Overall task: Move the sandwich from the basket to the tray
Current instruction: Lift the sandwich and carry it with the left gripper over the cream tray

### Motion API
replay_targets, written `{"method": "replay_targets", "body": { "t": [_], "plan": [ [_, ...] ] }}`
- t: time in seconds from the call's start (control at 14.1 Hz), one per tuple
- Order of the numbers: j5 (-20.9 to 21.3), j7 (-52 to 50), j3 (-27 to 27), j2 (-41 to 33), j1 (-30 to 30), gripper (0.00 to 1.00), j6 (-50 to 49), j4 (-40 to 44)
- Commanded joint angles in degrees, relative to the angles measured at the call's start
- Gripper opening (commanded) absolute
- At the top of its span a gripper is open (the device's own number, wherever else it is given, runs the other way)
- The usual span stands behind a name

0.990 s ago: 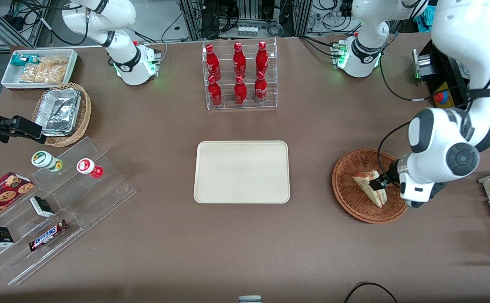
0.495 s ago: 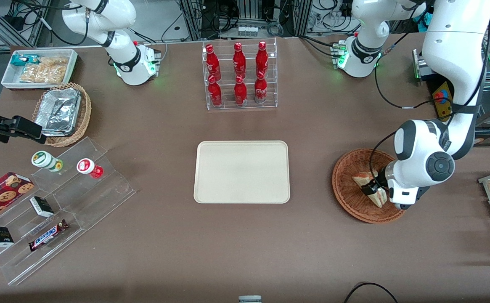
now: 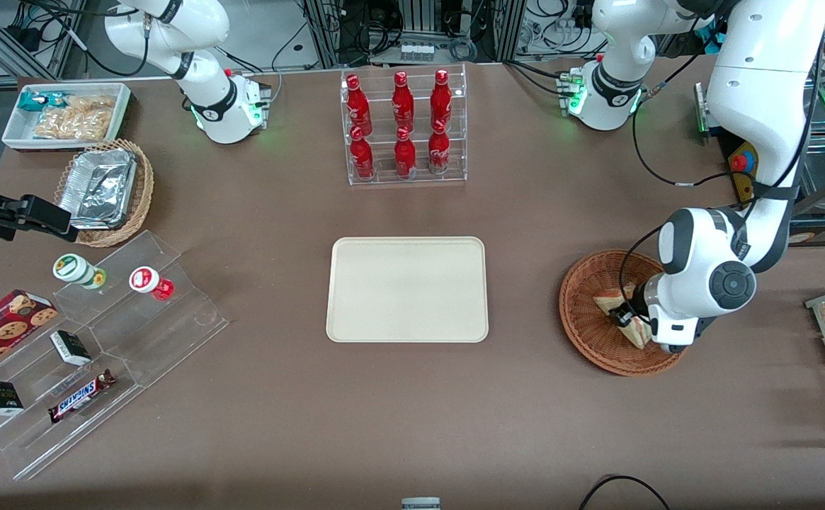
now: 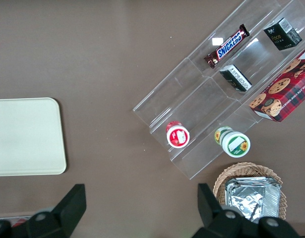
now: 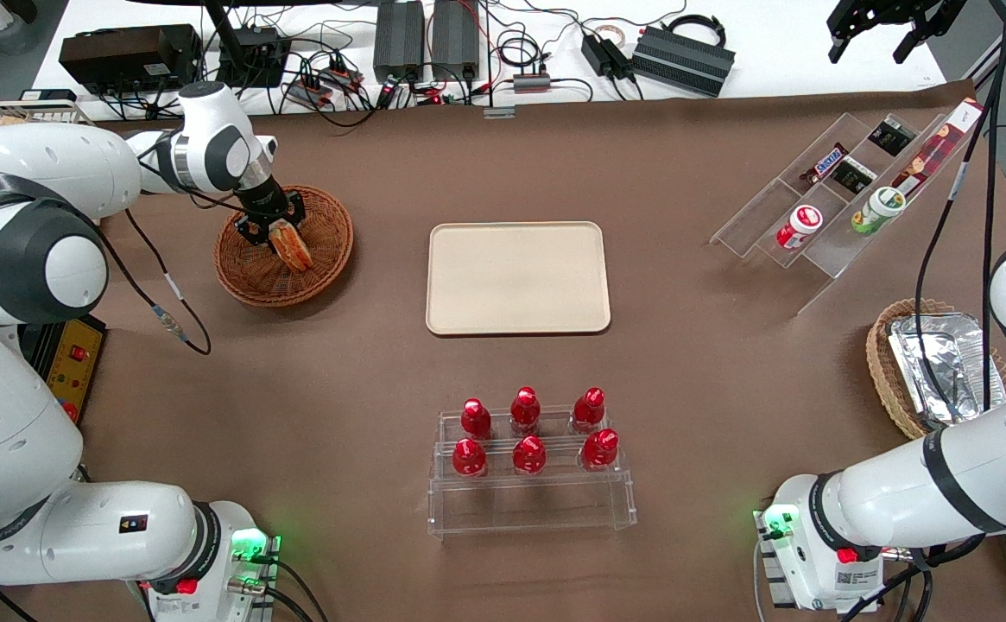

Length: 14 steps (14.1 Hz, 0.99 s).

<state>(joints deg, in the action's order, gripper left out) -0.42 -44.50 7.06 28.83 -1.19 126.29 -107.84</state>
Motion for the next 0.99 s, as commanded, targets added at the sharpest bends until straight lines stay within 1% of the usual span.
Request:
{"method": "replay_targets", "body": {
  "t": [0.0, 0.07, 0.21, 0.28, 0.42, 0.49, 0.57, 0.92],
  "plan": [
    [0.3, -0.8, 0.3, -1.1, -0.3, 0.34, 0.0, 0.3],
    [0.3, -0.7, 0.4, -2.3, -0.2, 0.32, -0.3, 0.3],
    [0.3, -0.5, 0.7, -4.1, 0.3, 0.31, -3.0, 2.5],
    [0.2, -0.4, 1.0, -4.6, 0.9, 0.32, -6.5, 4.7],
    [0.2, -0.5, 1.3, -4.9, 4.5, 0.32, -15.0, 10.2],
    [0.1, -0.6, 1.3, -4.8, 6.8, 0.32, -18.0, 12.3],
    [0.2, -0.7, 1.3, -4.4, 9.4, 0.32, -18.5, 13.7],
    [0.4, -1.3, 1.3, 1.2, 23.7, 0.33, -18.5, 20.6]
  ]
}}
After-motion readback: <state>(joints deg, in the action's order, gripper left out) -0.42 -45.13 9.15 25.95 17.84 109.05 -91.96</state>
